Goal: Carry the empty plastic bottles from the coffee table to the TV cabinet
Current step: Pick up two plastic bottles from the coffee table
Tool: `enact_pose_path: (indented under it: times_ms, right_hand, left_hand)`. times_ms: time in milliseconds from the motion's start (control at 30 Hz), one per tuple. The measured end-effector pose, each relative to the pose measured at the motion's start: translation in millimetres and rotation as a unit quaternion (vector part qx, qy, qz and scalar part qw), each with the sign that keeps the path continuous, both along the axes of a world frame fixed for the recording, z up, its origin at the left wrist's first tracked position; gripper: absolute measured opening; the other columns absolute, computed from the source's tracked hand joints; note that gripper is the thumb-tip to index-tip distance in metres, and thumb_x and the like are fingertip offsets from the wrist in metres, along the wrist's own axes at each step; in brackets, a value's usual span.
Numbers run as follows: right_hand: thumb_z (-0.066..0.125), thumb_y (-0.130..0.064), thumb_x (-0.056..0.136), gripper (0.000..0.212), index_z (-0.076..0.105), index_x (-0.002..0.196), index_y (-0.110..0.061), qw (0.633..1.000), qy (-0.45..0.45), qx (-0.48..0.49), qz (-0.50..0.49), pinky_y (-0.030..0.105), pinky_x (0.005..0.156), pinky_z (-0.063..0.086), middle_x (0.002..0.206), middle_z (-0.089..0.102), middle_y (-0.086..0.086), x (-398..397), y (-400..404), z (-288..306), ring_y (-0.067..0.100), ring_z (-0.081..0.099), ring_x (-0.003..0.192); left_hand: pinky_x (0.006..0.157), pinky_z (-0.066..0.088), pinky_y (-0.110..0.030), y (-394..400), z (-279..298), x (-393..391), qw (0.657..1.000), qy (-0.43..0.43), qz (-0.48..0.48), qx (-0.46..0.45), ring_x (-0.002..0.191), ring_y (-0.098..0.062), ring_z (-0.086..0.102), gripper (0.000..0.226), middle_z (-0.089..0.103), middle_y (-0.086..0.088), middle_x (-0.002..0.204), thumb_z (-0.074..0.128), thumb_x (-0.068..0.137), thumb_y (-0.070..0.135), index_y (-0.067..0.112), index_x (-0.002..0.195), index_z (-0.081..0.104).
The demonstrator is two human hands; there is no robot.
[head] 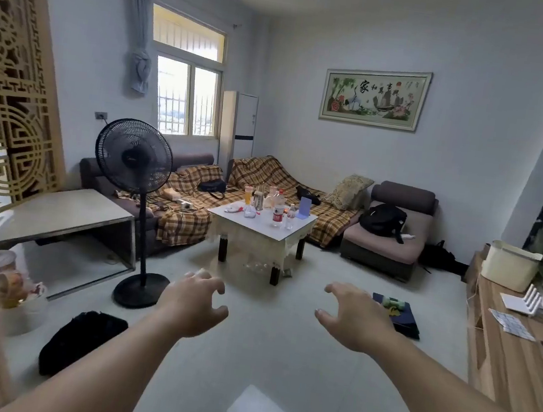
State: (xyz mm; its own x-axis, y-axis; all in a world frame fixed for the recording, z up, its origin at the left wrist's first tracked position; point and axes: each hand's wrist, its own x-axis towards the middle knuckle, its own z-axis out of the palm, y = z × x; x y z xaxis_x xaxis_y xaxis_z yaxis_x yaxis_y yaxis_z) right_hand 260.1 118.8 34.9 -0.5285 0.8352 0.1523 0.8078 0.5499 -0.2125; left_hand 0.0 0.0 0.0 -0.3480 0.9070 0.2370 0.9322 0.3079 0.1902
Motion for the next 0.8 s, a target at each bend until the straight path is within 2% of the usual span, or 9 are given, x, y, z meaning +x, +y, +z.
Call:
enact_pose_path:
  times_ms: [267, 367, 500, 667, 800]
  right_hand:
    - [0.053, -0.053, 0.087, 0.059, 0.044, 0.137, -0.025, 0.999, -0.009, -0.016, -0.031, 0.04, 0.101, 0.043, 0.143, 0.047, -0.002, -111, 115, 8, 0.022, 0.044, 0.129]
    - [0.053, -0.054, 0.086, 0.058, 0.044, 0.136, -0.026, 0.999, -0.009, -0.019, -0.035, 0.04, 0.098, 0.044, 0.142, 0.047, -0.001, -142, 155, 11, 0.022, 0.045, 0.128]
    - [0.052, -0.055, 0.087, 0.057, 0.044, 0.136, -0.027, 0.999, -0.008, -0.03, -0.04, 0.04, 0.096, 0.045, 0.141, 0.047, -0.001, -173, 213, 6, 0.022, 0.045, 0.127]
    - [0.053, -0.054, 0.087, 0.059, 0.042, 0.137, -0.026, 0.998, -0.006, -0.047, -0.038, 0.041, 0.099, 0.045, 0.143, 0.045, -0.001, -199, 302, -13, 0.023, 0.044, 0.129]
    - [0.053, -0.055, 0.086, 0.058, 0.042, 0.137, -0.027, 0.998, 0.001, -0.043, -0.037, 0.04, 0.096, 0.045, 0.143, 0.046, -0.001, -216, 396, -17, 0.023, 0.044, 0.128]
  left_hand:
    - [0.086, 0.048, -0.034, 122, 3, -123, 1.0, -0.02, 0.008, 0.004, 0.118, -0.015, 0.046, 0.043, 0.052, 0.008, 0.131, 0.055, 0.082, 0.055, 0.036, 0.121, 0.056]
    - [0.082, 0.049, -0.033, 165, 7, -156, 1.0, -0.027, 0.01, 0.004, 0.116, -0.015, 0.047, 0.044, 0.052, 0.008, 0.13, 0.056, 0.082, 0.054, 0.036, 0.121, 0.055]
    - [0.081, 0.052, -0.034, 224, 4, -186, 0.999, -0.049, 0.005, 0.0, 0.112, -0.014, 0.049, 0.044, 0.053, 0.009, 0.125, 0.057, 0.08, 0.055, 0.037, 0.12, 0.055]
    - [0.087, 0.051, -0.04, 314, -9, -205, 0.997, -0.074, 0.001, -0.016, 0.112, -0.016, 0.049, 0.046, 0.052, 0.007, 0.124, 0.057, 0.08, 0.053, 0.035, 0.122, 0.053]
    - [0.084, 0.05, -0.036, 409, -7, -215, 0.998, -0.053, -0.01, -0.023, 0.114, -0.017, 0.049, 0.048, 0.05, 0.006, 0.129, 0.057, 0.081, 0.052, 0.033, 0.125, 0.052]
